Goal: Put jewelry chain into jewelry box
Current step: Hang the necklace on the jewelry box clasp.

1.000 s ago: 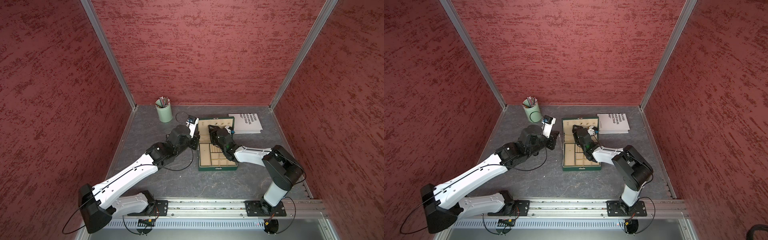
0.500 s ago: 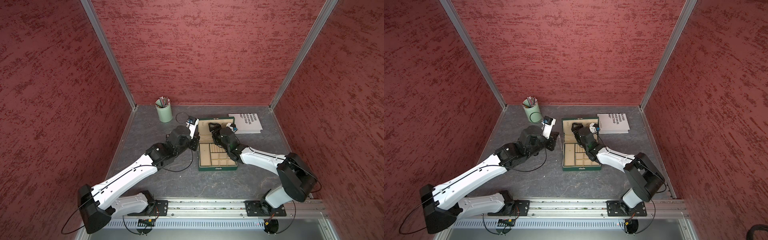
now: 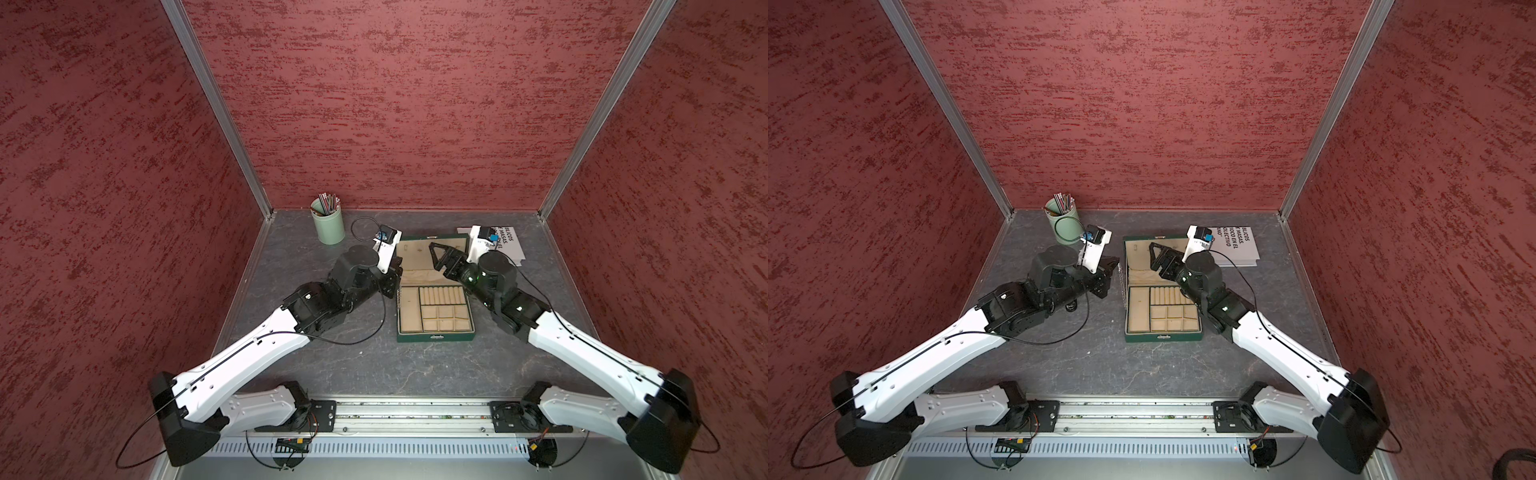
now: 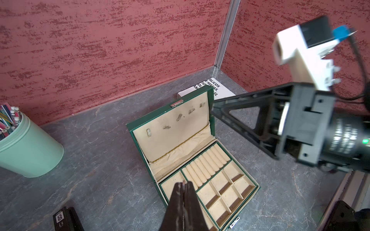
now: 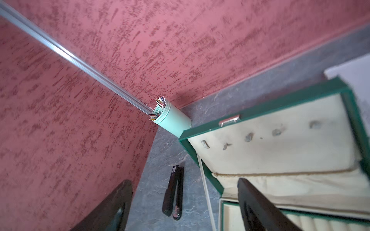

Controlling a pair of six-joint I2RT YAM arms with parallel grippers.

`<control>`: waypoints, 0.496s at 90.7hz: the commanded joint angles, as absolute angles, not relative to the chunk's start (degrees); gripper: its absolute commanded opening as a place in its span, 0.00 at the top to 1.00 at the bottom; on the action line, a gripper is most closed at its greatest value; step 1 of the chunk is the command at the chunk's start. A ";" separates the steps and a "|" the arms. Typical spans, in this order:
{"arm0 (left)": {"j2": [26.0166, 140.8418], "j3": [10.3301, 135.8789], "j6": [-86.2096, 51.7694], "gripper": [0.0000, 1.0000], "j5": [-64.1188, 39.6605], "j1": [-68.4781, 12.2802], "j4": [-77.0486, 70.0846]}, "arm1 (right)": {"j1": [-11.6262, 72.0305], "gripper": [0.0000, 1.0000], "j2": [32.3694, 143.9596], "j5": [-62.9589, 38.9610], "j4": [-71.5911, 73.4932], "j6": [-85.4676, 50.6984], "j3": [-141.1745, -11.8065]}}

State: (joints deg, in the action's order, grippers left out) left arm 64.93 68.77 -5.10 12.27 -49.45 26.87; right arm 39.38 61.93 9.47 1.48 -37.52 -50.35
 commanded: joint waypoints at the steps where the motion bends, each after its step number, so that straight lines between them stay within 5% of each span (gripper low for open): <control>1: 65.15 71.76 -2.79 1.00 13.00 -49.94 28.45 | 39.73 0.10 58.38 9.85 -5.33 -20.11 -51.61; 24: 67.03 77.98 1.67 1.00 12.47 -52.25 31.32 | 39.73 0.11 51.81 -3.94 -11.92 -3.43 -53.11; 45: 68.15 80.53 4.99 1.00 12.31 -54.41 31.99 | 39.79 0.22 44.71 -10.55 -5.45 0.46 -46.15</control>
State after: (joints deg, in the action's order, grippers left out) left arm 67.37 78.70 2.15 12.47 -53.47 30.92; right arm 39.40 47.72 -5.04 -8.84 -4.43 -49.82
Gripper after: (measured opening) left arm 0.051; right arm 0.806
